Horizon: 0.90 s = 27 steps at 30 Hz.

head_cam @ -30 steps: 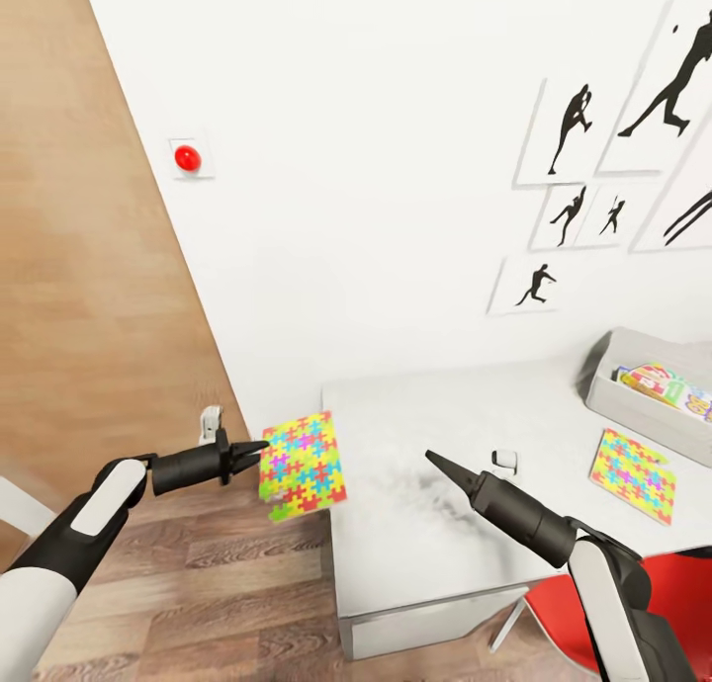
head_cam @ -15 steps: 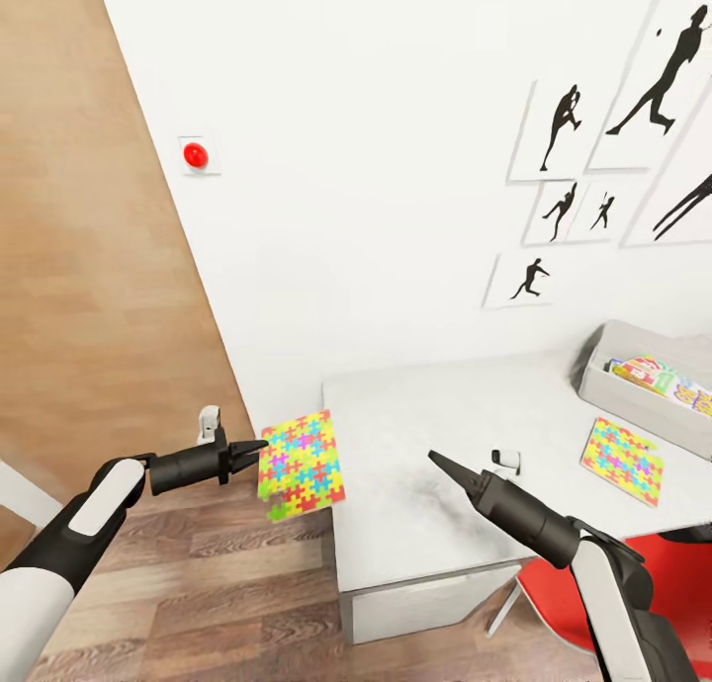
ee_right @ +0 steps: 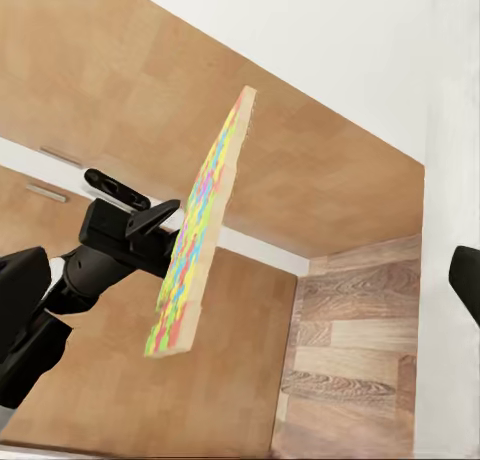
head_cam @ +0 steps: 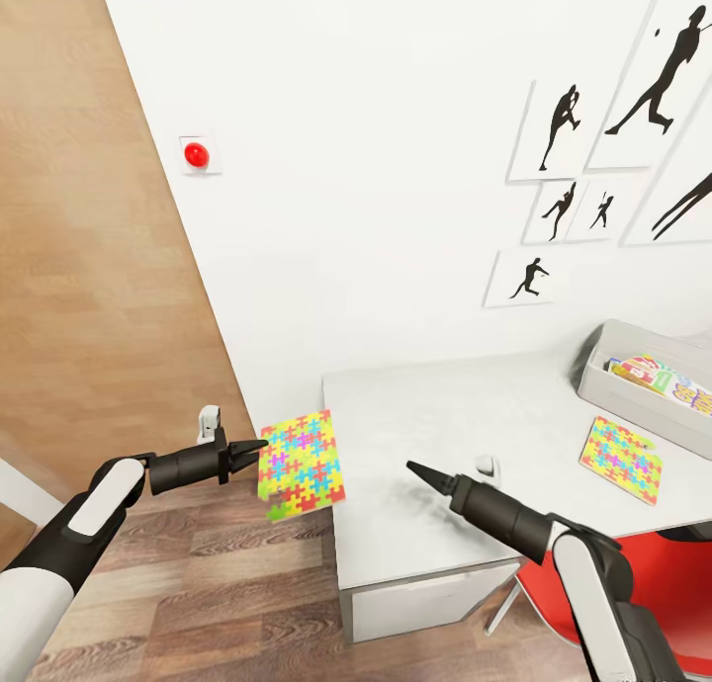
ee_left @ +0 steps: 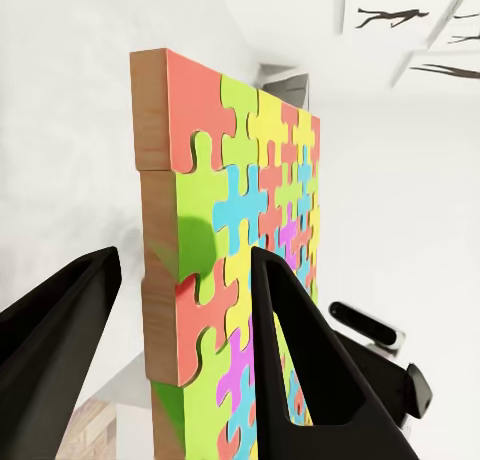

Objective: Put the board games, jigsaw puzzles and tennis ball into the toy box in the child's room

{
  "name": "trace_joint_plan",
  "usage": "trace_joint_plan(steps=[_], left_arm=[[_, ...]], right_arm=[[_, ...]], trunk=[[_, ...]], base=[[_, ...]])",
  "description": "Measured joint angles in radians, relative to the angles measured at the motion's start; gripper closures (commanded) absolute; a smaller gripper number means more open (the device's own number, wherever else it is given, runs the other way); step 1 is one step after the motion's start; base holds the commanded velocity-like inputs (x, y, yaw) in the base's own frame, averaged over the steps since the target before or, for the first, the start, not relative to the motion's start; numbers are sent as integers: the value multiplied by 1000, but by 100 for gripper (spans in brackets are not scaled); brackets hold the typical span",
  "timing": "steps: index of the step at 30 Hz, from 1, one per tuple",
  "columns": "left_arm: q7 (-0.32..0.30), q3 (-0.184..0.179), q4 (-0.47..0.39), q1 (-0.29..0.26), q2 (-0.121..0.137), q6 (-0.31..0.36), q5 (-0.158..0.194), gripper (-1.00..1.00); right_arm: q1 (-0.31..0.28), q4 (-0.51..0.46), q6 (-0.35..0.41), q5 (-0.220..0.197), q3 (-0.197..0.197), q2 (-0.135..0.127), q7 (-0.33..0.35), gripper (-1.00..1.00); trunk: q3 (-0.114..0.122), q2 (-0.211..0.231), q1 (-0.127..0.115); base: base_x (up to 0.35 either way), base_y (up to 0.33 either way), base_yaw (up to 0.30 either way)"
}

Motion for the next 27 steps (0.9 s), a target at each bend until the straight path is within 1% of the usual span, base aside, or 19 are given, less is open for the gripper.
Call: trace_joint_plan(steps=[4, 9, 13, 18, 21, 24, 27], left_arm=[[0, 1, 0, 0, 1, 0, 0, 100], [0, 1, 0, 0, 2, 0, 0, 100], [0, 2, 0, 0, 2, 0, 0, 100], [0, 2, 0, 0, 2, 1, 0, 100], [0, 2, 0, 0, 8, 1, 0, 100], [-1, 1, 0, 0, 15, 1, 0, 100], [-1, 0, -1, 0, 20, 1, 0, 100]], right_arm=[[0, 0, 0, -8, 8, -12, -8, -100], [5, 0, -10, -11, 8, -14, 39, -100], [9, 0, -14, -10, 3, -14, 58, -100], [11, 0, -17, -10, -1, -14, 107, -100], [11, 0, -50, -10, 0, -14, 134, -100], [12, 0, -80, -9, 2, -15, 142, -100], [13, 0, -90, -9, 1, -16, 144, -100]], trunk=[[0, 0, 0], [0, 0, 0], [0, 0, 0], [6, 0, 0], [10, 0, 0], [15, 0, 0], [20, 0, 0]], base=[[0, 0, 0], [0, 0, 0], [0, 0, 0], [0, 0, 0], [0, 0, 0], [0, 0, 0], [0, 0, 0]])
